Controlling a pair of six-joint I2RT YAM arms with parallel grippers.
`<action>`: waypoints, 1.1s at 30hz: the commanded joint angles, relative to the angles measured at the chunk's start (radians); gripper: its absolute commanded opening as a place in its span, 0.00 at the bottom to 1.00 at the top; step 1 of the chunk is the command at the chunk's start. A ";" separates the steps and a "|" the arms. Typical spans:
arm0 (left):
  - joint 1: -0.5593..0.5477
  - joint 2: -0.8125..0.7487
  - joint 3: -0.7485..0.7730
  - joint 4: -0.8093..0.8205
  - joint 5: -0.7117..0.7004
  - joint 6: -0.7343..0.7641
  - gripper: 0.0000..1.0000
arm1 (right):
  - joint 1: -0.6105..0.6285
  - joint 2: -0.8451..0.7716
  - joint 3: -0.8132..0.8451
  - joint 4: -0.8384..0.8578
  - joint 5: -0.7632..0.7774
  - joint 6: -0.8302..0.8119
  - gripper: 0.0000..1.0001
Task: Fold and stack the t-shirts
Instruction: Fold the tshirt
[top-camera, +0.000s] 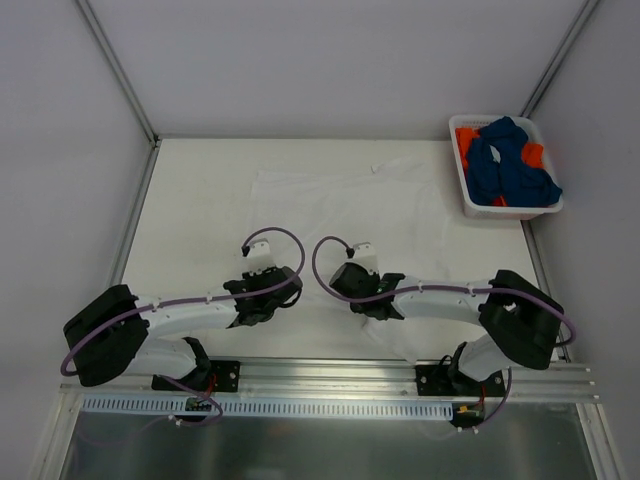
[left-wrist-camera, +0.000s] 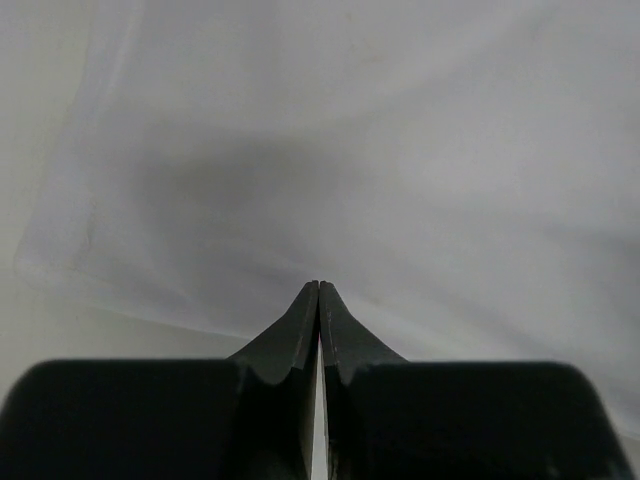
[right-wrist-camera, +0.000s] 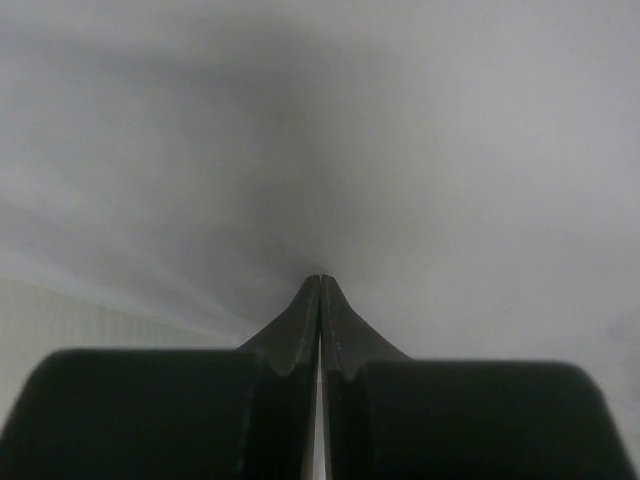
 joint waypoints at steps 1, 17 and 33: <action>-0.009 -0.010 -0.031 0.019 -0.035 -0.021 0.00 | 0.029 0.060 0.024 -0.020 0.047 0.064 0.01; -0.144 -0.137 -0.171 -0.105 0.017 -0.244 0.00 | 0.302 0.173 0.087 -0.238 0.109 0.317 0.01; -0.331 -0.108 0.001 -0.562 -0.023 -0.511 0.00 | 0.436 0.135 0.072 -0.462 0.169 0.521 0.00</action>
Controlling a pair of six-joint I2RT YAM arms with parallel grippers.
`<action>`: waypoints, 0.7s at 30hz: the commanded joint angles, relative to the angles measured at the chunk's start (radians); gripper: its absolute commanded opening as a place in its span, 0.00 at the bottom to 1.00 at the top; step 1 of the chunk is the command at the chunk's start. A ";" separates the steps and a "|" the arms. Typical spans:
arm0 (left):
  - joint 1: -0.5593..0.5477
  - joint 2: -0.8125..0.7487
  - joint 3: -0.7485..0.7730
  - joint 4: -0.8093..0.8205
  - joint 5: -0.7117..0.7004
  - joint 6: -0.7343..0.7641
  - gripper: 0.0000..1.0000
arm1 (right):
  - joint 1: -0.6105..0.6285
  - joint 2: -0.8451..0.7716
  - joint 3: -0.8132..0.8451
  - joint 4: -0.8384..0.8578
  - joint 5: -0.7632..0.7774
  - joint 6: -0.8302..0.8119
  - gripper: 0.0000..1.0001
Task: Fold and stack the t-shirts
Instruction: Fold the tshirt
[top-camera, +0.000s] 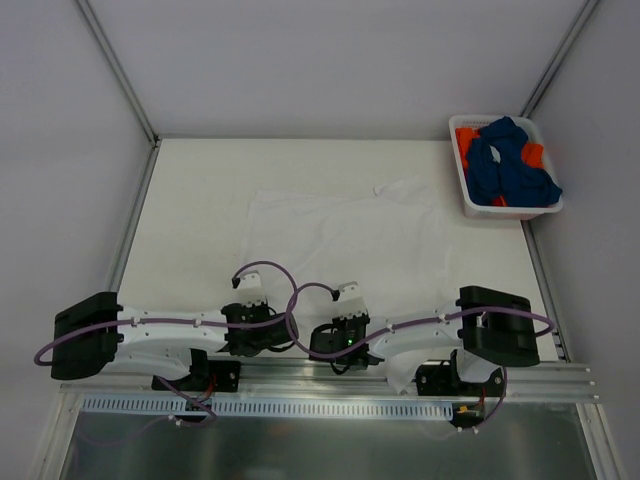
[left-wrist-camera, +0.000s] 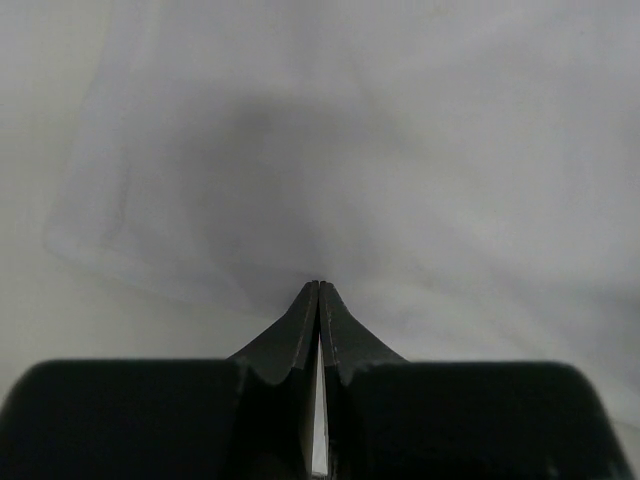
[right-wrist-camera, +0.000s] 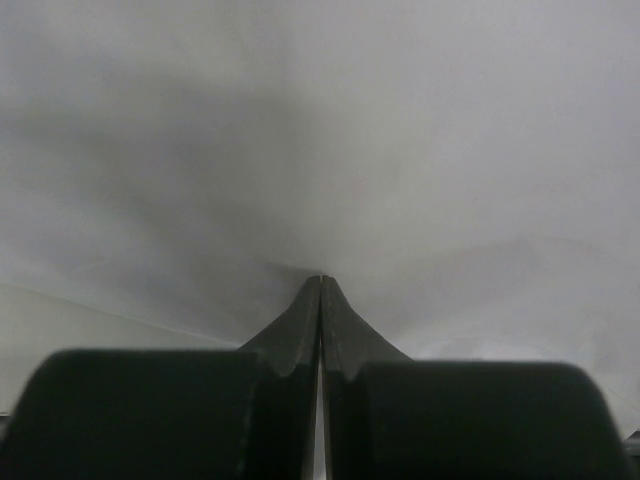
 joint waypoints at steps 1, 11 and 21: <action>-0.033 0.023 0.080 -0.201 -0.003 -0.097 0.00 | 0.008 -0.006 -0.032 -0.104 -0.041 0.069 0.00; -0.123 0.071 0.248 -0.397 -0.024 -0.189 0.00 | 0.014 -0.014 -0.017 -0.156 -0.023 0.087 0.03; 0.089 0.077 0.640 -0.476 -0.402 0.152 0.99 | -0.130 -0.227 0.305 -0.281 0.293 -0.251 0.99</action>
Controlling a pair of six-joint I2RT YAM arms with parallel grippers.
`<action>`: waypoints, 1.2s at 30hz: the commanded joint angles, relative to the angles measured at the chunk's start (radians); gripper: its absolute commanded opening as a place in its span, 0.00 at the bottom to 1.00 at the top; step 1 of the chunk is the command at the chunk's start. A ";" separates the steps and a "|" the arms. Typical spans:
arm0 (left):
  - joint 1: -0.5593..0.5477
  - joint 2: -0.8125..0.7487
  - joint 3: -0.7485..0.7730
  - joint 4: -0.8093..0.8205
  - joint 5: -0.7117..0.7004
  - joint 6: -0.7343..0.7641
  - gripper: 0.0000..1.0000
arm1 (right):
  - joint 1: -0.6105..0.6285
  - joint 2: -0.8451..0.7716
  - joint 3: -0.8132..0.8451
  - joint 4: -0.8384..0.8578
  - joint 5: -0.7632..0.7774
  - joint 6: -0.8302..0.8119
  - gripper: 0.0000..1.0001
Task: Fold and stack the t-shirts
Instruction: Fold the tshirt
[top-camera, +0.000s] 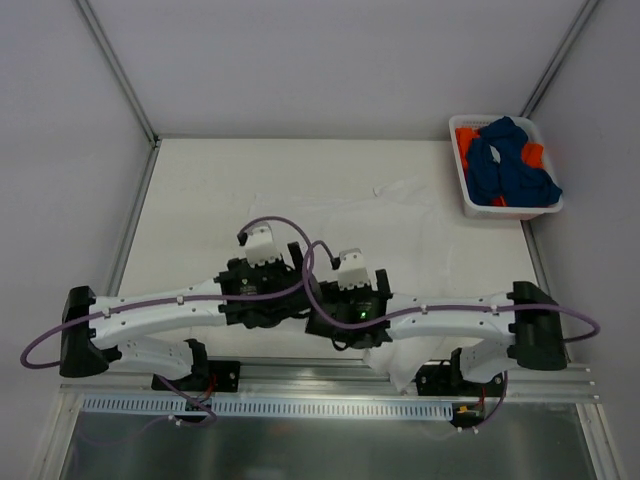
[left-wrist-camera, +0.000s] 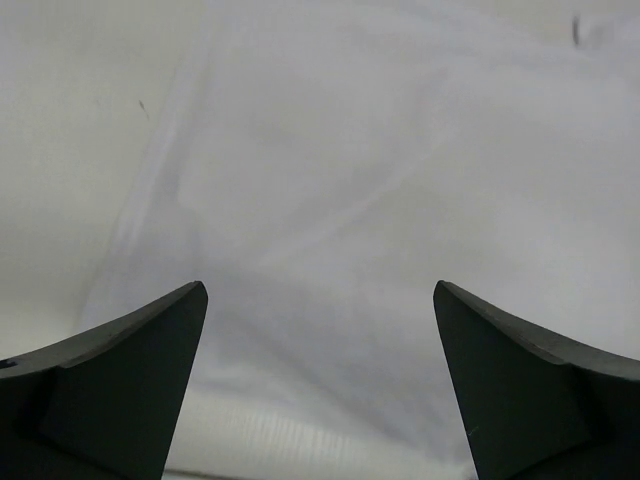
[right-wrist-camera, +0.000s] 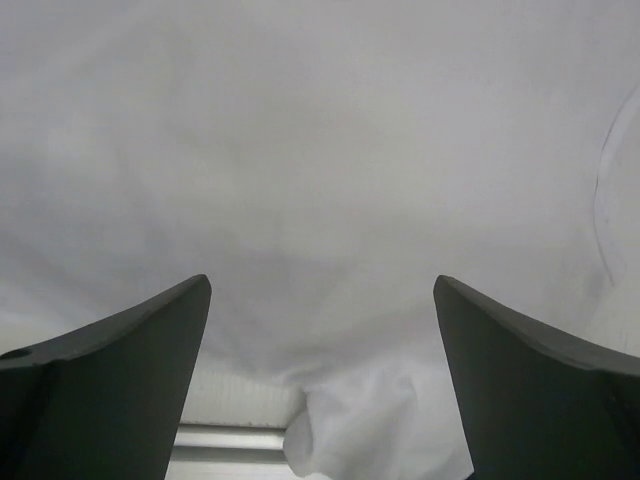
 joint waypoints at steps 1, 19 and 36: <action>0.160 0.013 0.081 -0.013 -0.189 0.188 0.99 | -0.131 -0.152 0.043 0.138 0.109 -0.333 0.99; 0.874 0.453 0.142 1.170 0.576 1.137 0.99 | -1.051 0.154 0.216 0.689 -0.546 -0.964 1.00; 1.043 0.837 0.439 1.072 0.679 1.095 0.99 | -1.364 0.674 0.814 0.430 -0.753 -0.961 0.99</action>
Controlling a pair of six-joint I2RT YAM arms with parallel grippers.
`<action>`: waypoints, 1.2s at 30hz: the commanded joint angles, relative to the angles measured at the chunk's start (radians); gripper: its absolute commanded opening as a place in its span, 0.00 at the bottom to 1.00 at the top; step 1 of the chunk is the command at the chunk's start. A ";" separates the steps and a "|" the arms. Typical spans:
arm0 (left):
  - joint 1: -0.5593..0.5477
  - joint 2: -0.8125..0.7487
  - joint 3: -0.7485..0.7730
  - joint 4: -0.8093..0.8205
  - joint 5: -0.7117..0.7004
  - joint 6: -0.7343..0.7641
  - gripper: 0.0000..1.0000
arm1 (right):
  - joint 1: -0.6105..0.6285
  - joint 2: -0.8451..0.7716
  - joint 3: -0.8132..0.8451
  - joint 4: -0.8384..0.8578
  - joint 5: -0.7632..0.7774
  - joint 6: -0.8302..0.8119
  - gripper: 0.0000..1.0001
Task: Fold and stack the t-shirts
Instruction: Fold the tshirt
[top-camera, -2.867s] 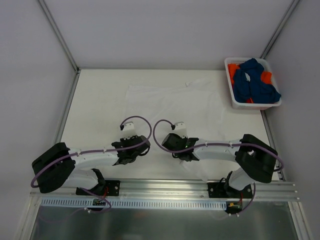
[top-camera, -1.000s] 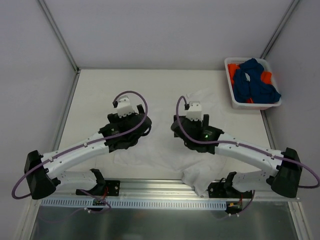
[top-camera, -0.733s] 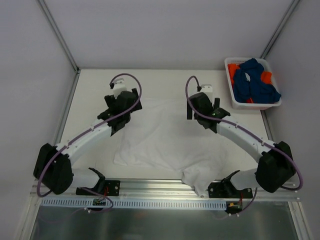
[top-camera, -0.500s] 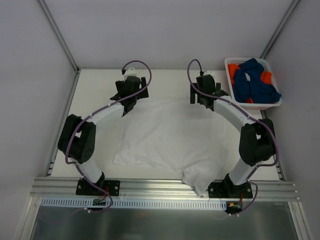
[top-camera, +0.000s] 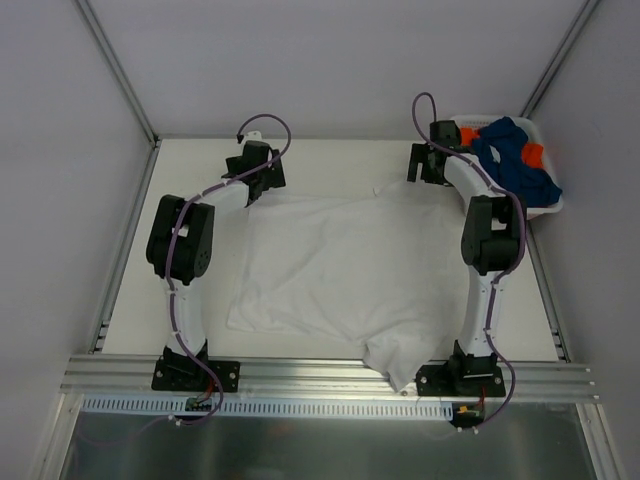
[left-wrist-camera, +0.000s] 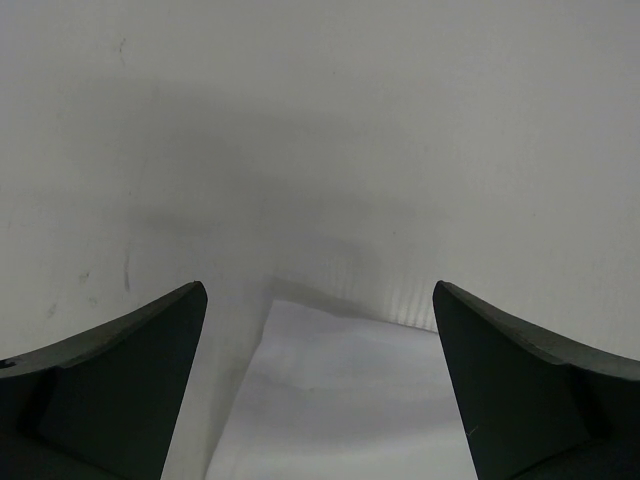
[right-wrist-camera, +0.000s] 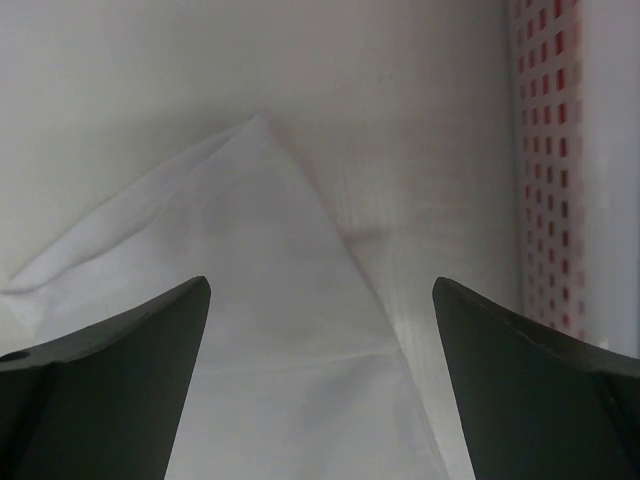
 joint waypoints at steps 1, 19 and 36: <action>0.020 -0.001 0.050 -0.009 0.044 -0.009 0.99 | -0.019 0.020 0.131 -0.103 -0.059 -0.002 1.00; 0.043 0.021 0.073 -0.116 0.143 -0.057 0.99 | -0.038 0.095 0.166 -0.242 -0.139 0.023 0.96; 0.043 0.087 0.136 -0.216 0.203 -0.084 0.99 | -0.049 0.181 0.266 -0.344 -0.247 0.028 0.84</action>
